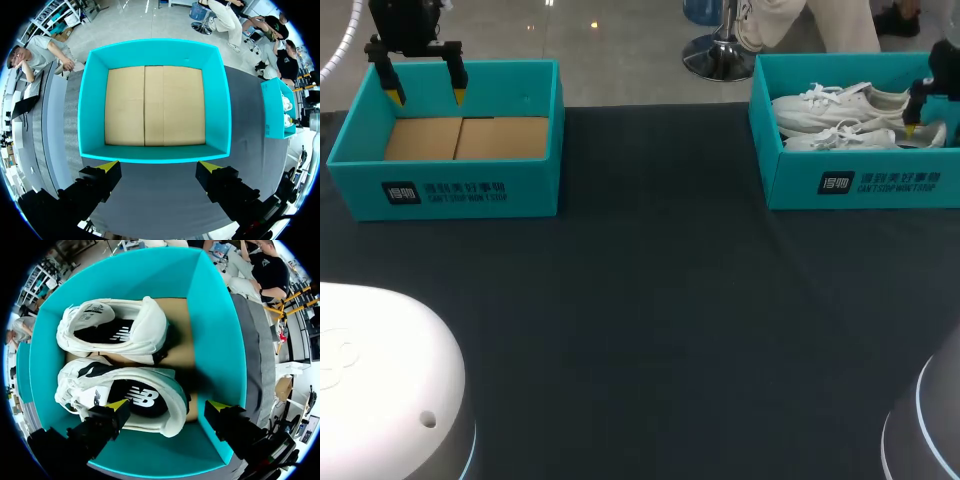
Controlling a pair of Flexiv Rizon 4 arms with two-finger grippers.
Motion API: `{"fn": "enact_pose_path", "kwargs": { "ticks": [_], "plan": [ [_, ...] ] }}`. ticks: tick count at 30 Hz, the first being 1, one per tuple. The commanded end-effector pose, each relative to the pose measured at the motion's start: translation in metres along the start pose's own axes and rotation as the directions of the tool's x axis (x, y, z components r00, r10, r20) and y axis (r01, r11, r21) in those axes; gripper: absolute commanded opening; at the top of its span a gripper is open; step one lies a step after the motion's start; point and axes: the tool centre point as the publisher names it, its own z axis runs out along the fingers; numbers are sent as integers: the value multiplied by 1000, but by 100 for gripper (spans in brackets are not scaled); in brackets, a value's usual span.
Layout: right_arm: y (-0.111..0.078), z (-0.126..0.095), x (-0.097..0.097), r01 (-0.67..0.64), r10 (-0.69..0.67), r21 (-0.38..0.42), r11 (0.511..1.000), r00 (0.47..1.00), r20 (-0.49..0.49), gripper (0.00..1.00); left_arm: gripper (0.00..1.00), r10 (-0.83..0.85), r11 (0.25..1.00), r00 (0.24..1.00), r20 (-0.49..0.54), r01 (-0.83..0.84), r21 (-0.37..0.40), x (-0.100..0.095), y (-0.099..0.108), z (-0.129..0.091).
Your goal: Take the shoe out of the shoebox, open the shoe tongue, remove and reinsert the insole, then place the shoe into the shoebox
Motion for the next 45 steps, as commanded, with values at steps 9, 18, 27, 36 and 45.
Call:
{"fn": "enact_pose_path", "kwargs": {
  "ticks": [9,18,27,36,45],
  "plan": [
    [6,8,-1,5,-5,17,1000,1000,-8,100,100,0,1000,1000,1,0,-1,0,0,0],
    [6,11,0,10,-10,17,1000,1000,-1,0,100,0,1000,1000,1,0,-1,0,0,0],
    [4,12,-2,3,-3,16,1000,1000,21,0,100,0,1000,1000,1,0,-1,0,0,0],
    [4,10,-4,-8,8,7,1000,999,44,0,100,0,1000,1000,1,0,-1,0,0,0],
    [1,4,-7,-15,15,-13,1000,998,55,0,100,0,1000,1000,1,0,-1,0,0,0]
  ]
}}
